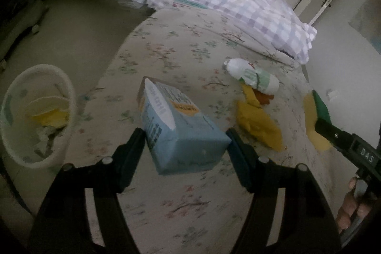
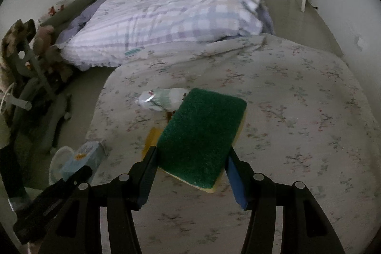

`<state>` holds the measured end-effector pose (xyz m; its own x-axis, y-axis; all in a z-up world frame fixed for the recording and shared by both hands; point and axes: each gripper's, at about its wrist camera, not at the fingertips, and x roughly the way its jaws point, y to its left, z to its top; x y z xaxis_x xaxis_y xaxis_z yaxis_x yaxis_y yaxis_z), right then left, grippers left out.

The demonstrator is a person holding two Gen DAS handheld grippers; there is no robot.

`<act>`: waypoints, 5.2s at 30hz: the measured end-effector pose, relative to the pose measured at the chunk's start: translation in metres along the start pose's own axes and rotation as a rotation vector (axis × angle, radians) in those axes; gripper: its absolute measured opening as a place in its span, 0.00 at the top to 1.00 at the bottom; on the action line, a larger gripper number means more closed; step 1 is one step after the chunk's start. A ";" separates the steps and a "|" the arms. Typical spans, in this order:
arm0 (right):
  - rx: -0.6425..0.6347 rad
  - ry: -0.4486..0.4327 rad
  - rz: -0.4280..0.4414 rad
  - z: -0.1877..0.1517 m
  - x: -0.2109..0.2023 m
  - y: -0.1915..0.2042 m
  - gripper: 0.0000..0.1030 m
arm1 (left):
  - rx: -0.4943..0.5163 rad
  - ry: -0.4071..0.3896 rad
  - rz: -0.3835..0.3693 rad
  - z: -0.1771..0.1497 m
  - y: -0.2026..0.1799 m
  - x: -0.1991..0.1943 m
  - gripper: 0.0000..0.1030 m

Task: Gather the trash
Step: 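Grasp and lift the blue milk carton with the left tool while the right tool holds the sponge, then carry both tools over the wastebasket and open them to drop carton and sponge, then reach the right tool to the yellow snack packet and grasp it, then grasp the orange item with the left tool while the right tool holds the yellow packet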

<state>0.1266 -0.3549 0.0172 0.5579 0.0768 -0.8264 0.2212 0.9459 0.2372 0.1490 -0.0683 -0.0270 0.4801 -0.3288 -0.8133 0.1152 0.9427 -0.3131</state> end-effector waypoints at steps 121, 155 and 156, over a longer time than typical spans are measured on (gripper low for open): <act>-0.152 0.232 0.125 -0.003 0.112 0.003 0.29 | -0.020 0.100 0.184 -0.003 0.075 -0.026 0.05; 0.039 0.014 0.109 0.010 -0.015 -0.065 0.72 | 0.043 0.081 0.101 -0.012 0.002 -0.013 0.05; 0.056 0.016 0.099 0.012 -0.014 -0.072 0.72 | 0.030 0.084 0.083 -0.011 -0.008 -0.006 0.05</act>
<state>0.1121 -0.4274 0.0179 0.5662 0.1746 -0.8055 0.2100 0.9145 0.3458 0.1356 -0.0748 -0.0250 0.4150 -0.2515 -0.8744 0.1046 0.9679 -0.2288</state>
